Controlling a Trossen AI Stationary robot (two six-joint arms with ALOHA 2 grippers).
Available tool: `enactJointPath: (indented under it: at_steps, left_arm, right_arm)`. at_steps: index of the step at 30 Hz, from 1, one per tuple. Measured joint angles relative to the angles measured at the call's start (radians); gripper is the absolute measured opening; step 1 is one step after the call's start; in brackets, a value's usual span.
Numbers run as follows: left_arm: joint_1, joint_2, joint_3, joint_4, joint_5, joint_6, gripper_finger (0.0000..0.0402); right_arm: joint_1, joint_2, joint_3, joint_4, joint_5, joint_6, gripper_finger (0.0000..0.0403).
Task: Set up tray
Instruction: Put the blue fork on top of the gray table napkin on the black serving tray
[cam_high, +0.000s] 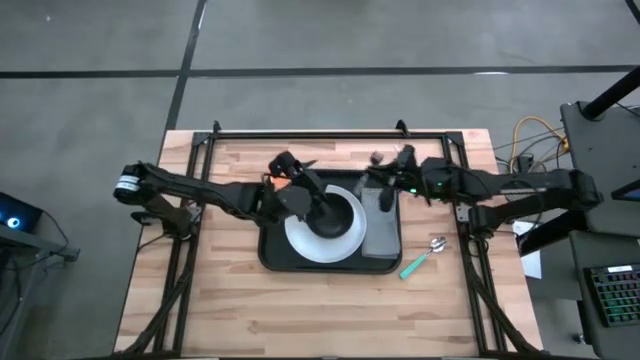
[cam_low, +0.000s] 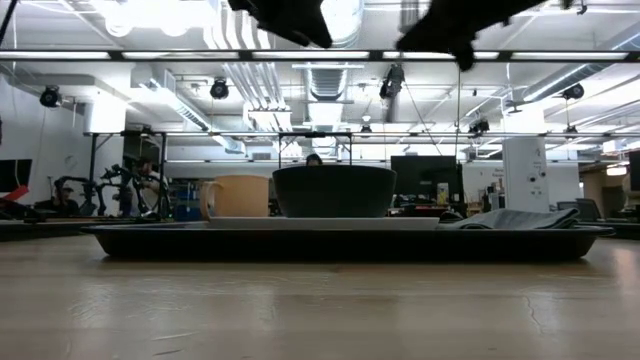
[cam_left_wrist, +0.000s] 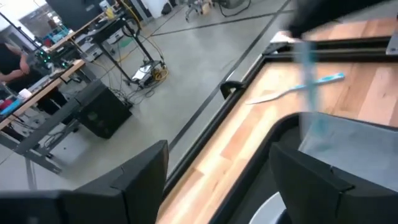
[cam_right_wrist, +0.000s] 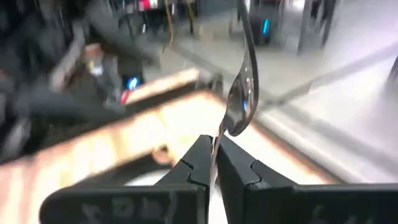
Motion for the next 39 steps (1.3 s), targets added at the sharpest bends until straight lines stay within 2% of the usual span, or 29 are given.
enactJointPath:
  at_steps: [7,11,14,17,21,26,29,39]
  left_arm:
    - [0.000,-0.114,-0.021,-0.080,0.042,0.005,0.0261]
    - [0.000,-0.151,-0.044,-0.097,0.122,0.038,0.0262]
    - [-0.001,-0.164,-0.063,-0.098,0.144,0.075,0.0262]
    - [-0.006,-0.179,-0.074,-0.111,0.153,0.093,0.0262]
    - [-0.006,-0.205,-0.080,-0.118,0.158,0.093,0.0262]
    - [-0.006,-0.243,-0.080,-0.150,0.160,0.093,0.0262]
    - [-0.006,-0.267,-0.082,-0.179,0.160,0.086,0.0262]
    - [-0.006,-0.279,-0.084,-0.196,0.160,0.086,0.0262]
  right_arm:
    - [-0.043,-0.202,0.000,-0.445,-0.176,0.309,0.0008]
    - [-0.103,-0.215,-0.005,-0.500,-0.347,0.378,0.0008]
    - [-0.150,-0.182,-0.007,-0.514,-0.494,0.400,0.0008]
    - [-0.206,-0.132,-0.022,-0.553,-0.598,0.414,0.0008]
    - [-0.267,-0.072,-0.071,-0.479,-0.698,0.419,0.0008]
    - [-0.333,-0.007,-0.189,-0.187,-0.864,0.506,0.0008]
    - [-0.355,0.026,-0.261,-0.044,-0.929,0.587,0.0008]
    - [-0.370,0.083,-0.358,0.090,-0.896,0.690,0.0008]
